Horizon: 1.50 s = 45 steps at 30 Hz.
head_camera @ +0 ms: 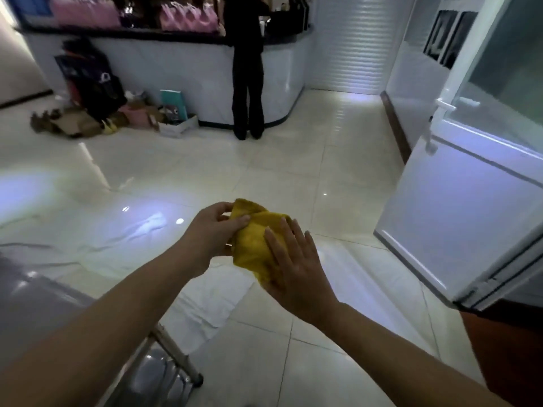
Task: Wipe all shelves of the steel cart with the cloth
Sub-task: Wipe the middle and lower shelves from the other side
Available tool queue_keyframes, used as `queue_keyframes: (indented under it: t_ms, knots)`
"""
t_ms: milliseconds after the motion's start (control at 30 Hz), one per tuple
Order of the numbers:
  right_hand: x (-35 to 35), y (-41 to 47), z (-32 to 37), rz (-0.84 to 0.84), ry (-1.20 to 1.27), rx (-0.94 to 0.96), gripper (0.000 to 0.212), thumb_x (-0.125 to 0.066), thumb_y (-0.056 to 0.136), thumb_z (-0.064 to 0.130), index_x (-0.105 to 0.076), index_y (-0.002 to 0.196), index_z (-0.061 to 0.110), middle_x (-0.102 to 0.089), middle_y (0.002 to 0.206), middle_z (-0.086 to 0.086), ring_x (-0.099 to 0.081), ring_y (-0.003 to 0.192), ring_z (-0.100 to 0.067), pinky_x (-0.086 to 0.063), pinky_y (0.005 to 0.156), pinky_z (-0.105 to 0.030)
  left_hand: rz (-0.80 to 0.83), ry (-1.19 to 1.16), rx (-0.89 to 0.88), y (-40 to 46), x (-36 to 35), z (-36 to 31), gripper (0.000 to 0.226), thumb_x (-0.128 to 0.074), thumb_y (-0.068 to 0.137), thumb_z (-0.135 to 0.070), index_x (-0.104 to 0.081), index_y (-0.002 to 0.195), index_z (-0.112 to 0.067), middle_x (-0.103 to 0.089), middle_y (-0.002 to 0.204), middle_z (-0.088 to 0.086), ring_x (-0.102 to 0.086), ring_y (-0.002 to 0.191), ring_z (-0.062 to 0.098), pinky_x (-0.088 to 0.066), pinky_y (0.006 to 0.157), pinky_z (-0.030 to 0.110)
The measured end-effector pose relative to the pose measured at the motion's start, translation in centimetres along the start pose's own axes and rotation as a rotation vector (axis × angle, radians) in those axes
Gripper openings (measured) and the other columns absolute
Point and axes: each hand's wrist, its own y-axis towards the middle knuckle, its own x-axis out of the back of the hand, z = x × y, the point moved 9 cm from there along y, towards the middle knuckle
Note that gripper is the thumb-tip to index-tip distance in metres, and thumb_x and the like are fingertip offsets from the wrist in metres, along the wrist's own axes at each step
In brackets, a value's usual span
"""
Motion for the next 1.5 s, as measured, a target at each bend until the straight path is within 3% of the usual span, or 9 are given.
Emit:
queue_keyframes:
  t_ms: [133, 233, 367, 567, 733, 833, 967, 1200, 1500]
  knots:
    - [-4.8, 8.4, -2.2, 0.067, 0.180, 0.105, 0.072, -0.058, 0.094, 0.010, -0.014, 0.149, 0.024, -0.023, 0.156, -0.017, -0.040, 0.135, -0.039, -0.045, 0.101, -0.051, -0.088, -0.003, 0.036, 7.1, 5.1, 0.4, 0.031, -0.066, 0.089, -0.021, -0.059, 0.118, -0.014, -0.068, 0.104, 0.012, -0.070, 0.088, 0.026, -0.058, 0.064, 0.036]
    - [-8.7, 14.1, -4.3, 0.235, 0.252, 0.109, 0.075, -0.057, 0.093, 0.006, -0.017, 0.150, 0.033, -0.026, 0.156, -0.013, -0.055, 0.118, -0.034, -0.055, 0.090, -0.042, -0.109, 0.106, 0.039, 12.7, 8.7, 1.0, 0.030, -0.062, 0.091, -0.025, -0.059, 0.120, -0.015, -0.068, 0.102, 0.007, -0.069, 0.088, 0.020, -0.058, 0.064, 0.032]
    - [-14.9, 19.9, -10.3, 0.439, 0.563, -0.256, 0.055, -0.045, 0.094, 0.005, -0.041, 0.142, 0.032, -0.055, 0.134, -0.005, -0.057, 0.114, -0.022, -0.047, 0.101, -0.040, -0.174, 0.547, 0.047, 19.3, 13.2, 3.5, 0.051, -0.051, 0.094, -0.044, -0.045, 0.140, -0.024, -0.054, 0.136, -0.003, -0.051, 0.123, 0.016, -0.038, 0.100, 0.027]
    - [-25.7, 24.4, -18.0, 0.840, 0.357, -0.381, 0.054, -0.038, 0.091, 0.006, -0.045, 0.141, 0.025, -0.043, 0.147, -0.002, -0.039, 0.134, -0.021, -0.032, 0.111, -0.032, -0.131, 0.979, 0.280, 25.0, 19.0, 12.0, 0.070, -0.035, 0.094, -0.059, -0.013, 0.153, -0.027, -0.021, 0.159, -0.002, -0.017, 0.146, 0.014, -0.015, 0.115, 0.032]
    - [-32.5, 31.3, -20.8, 0.997, 0.352, -0.193, 0.040, -0.041, 0.099, 0.019, -0.049, 0.138, 0.021, -0.049, 0.142, 0.002, -0.044, 0.131, -0.019, -0.033, 0.106, -0.026, -0.158, 1.221, 0.520, 29.7, 22.6, 17.0, 0.074, -0.023, 0.095, -0.063, -0.001, 0.153, -0.024, -0.011, 0.161, 0.003, -0.011, 0.147, 0.018, -0.012, 0.118, 0.040]
    - [-35.9, 36.1, -20.5, 1.064, 0.326, 0.025, 0.042, -0.040, 0.097, 0.009, -0.048, 0.136, 0.022, -0.045, 0.144, 0.002, -0.045, 0.130, -0.019, -0.038, 0.106, -0.033, -0.189, 1.281, 0.660, 31.0, 23.9, 18.5, 0.073, -0.023, 0.096, -0.060, 0.001, 0.153, -0.021, -0.010, 0.161, 0.003, -0.011, 0.147, 0.018, -0.013, 0.118, 0.040]
    - [-41.1, 41.9, -17.5, 1.135, 0.352, 0.232, 0.052, -0.038, 0.092, 0.000, -0.047, 0.138, 0.022, -0.041, 0.149, -0.002, -0.043, 0.133, -0.018, -0.039, 0.106, -0.034, -0.300, 1.262, 0.793, 30.6, 26.4, 19.5, 0.072, -0.028, 0.097, -0.057, -0.004, 0.153, -0.019, -0.014, 0.160, 0.004, -0.014, 0.146, 0.020, -0.015, 0.118, 0.039]
    - [-50.9, 48.0, -6.2, 1.262, 0.329, 0.489, 0.049, -0.043, 0.098, 0.020, -0.036, 0.146, 0.025, -0.042, 0.148, -0.002, -0.043, 0.132, -0.021, -0.035, 0.106, -0.031, -0.619, 0.944, 0.868, 25.4, 31.7, 21.6, 0.075, -0.040, 0.095, -0.054, -0.008, 0.153, -0.018, -0.031, 0.154, 0.002, -0.031, 0.140, 0.017, -0.025, 0.115, 0.035]
    - [-58.1, 52.9, 12.8, 1.382, 0.204, 0.843, 0.052, -0.037, 0.098, 0.014, -0.031, 0.148, 0.022, -0.041, 0.149, -0.005, -0.043, 0.132, -0.025, -0.037, 0.106, -0.035, -0.824, 0.907, 0.974, 21.2, 43.5, 22.9, 0.071, -0.032, 0.098, -0.051, 0.000, 0.153, -0.020, -0.009, 0.161, 0.001, -0.006, 0.148, 0.018, -0.008, 0.121, 0.041]
